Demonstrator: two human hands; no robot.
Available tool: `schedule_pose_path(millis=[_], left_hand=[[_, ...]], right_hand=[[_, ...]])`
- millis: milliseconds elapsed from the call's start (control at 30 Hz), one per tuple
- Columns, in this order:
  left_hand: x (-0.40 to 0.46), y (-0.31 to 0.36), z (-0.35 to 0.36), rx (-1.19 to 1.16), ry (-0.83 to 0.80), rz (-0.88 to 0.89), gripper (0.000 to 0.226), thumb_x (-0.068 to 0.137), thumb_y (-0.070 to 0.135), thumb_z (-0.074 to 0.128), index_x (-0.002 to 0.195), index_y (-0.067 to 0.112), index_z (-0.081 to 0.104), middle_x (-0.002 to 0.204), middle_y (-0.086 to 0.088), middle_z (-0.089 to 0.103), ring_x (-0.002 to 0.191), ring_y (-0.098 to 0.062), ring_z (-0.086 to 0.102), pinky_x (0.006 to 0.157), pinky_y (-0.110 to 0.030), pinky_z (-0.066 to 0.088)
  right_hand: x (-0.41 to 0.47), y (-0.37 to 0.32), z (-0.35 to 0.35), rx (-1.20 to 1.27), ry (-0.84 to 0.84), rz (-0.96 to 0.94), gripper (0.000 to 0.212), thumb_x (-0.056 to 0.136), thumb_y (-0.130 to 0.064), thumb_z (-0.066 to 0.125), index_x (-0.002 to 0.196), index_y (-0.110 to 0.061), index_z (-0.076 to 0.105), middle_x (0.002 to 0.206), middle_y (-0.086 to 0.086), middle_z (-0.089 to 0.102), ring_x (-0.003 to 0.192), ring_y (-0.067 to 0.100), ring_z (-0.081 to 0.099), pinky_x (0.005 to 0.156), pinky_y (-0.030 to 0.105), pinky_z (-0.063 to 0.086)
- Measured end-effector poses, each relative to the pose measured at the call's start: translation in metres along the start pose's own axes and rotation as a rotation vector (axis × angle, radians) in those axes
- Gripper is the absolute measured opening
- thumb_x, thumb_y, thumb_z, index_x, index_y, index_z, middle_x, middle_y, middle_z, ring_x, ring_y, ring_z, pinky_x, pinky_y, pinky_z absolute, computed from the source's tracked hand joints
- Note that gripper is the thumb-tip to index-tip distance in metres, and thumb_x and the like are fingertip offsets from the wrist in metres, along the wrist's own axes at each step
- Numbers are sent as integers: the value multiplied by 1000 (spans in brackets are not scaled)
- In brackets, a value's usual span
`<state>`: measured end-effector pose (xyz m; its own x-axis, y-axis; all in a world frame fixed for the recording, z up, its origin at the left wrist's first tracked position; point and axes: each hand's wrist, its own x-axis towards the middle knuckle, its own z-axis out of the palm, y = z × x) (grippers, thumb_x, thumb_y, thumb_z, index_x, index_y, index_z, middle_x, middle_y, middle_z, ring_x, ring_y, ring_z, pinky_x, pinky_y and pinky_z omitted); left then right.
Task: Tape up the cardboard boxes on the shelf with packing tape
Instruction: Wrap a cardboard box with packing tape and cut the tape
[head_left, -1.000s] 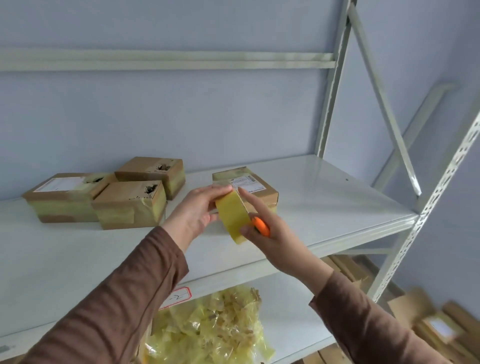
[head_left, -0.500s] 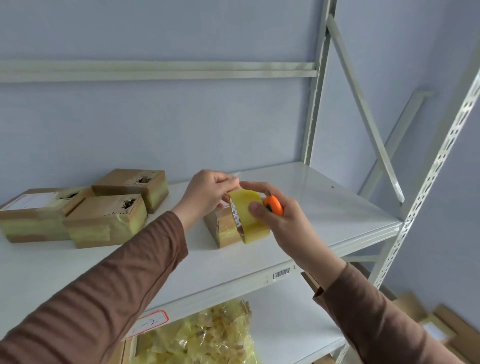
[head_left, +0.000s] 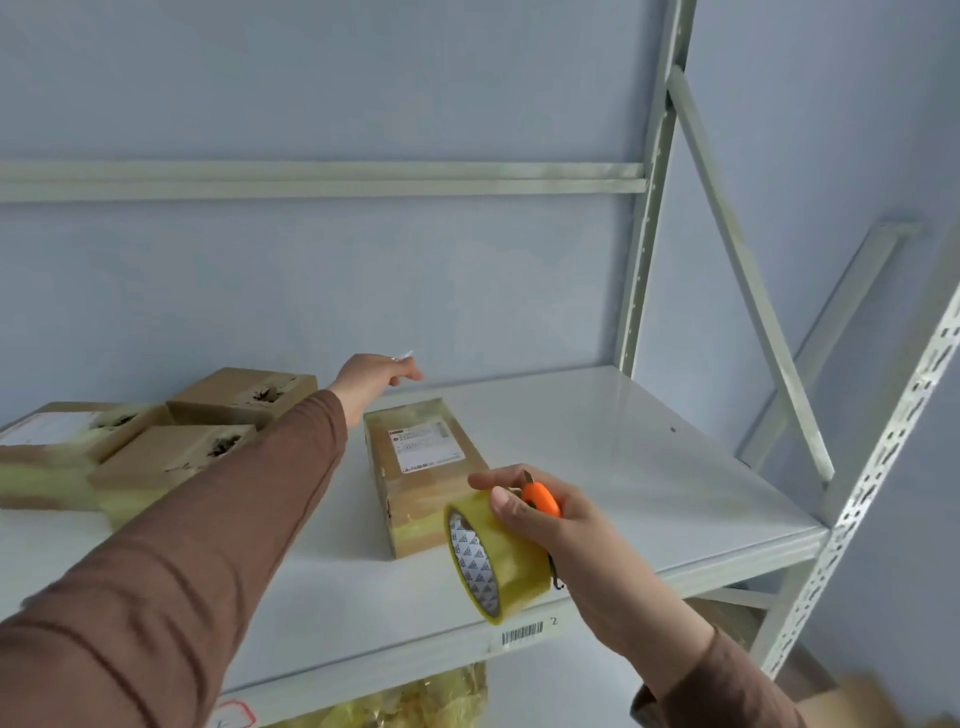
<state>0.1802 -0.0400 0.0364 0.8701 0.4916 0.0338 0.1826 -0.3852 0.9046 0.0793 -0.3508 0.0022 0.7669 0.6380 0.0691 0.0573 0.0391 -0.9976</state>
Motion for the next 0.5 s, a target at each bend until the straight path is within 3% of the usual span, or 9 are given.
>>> schedule_pose_path(millis=[100,200,267,333,400,500], left_hand=[[4,-1,0,-34,22,7,27,95,42,66,95,20,82,98,1,61,85,-13,53,75,-28,39],[8,2,-1,-25,11,31,25,93,42,69,93,21,82,103,-1,66,86,-16,56,69,-25,40],[9,4,-1,-32,2,38,26,93,43,69,94,21,82,105,-1,70,87,-15,59,69,-24,40],[7,3,-4,-77,21,45,26,89,45,70,92,22,82,106,2,72,93,-15,61,72,-23,41],[0,2,-11,-226,76,24,21,91,43,68,87,25,78,103,10,74,105,-14,61,82,-24,39],[-17,-14,-24,-640,116,-64,20,99,40,56,93,30,71,108,18,74,130,-9,54,114,-39,25]], right_hand=[[4,-2,-7,58,-1,-16,37,82,-50,72,115,-34,74,117,1,74,114,31,68,99,42,51],[7,-4,-11,103,-11,-33,35,82,-47,74,114,-31,74,118,10,73,115,38,67,98,50,53],[9,-3,-12,113,-27,-38,35,83,-47,74,113,-30,74,119,12,72,111,35,69,96,51,53],[10,-2,-9,141,-71,-48,34,84,-45,73,115,-30,73,117,10,72,100,26,69,85,39,51],[13,0,-4,180,-116,-91,32,87,-40,73,116,-28,71,112,8,72,96,21,65,82,34,47],[28,-5,-16,286,-148,-200,29,89,-31,72,116,-21,72,109,6,72,95,20,67,75,27,53]])
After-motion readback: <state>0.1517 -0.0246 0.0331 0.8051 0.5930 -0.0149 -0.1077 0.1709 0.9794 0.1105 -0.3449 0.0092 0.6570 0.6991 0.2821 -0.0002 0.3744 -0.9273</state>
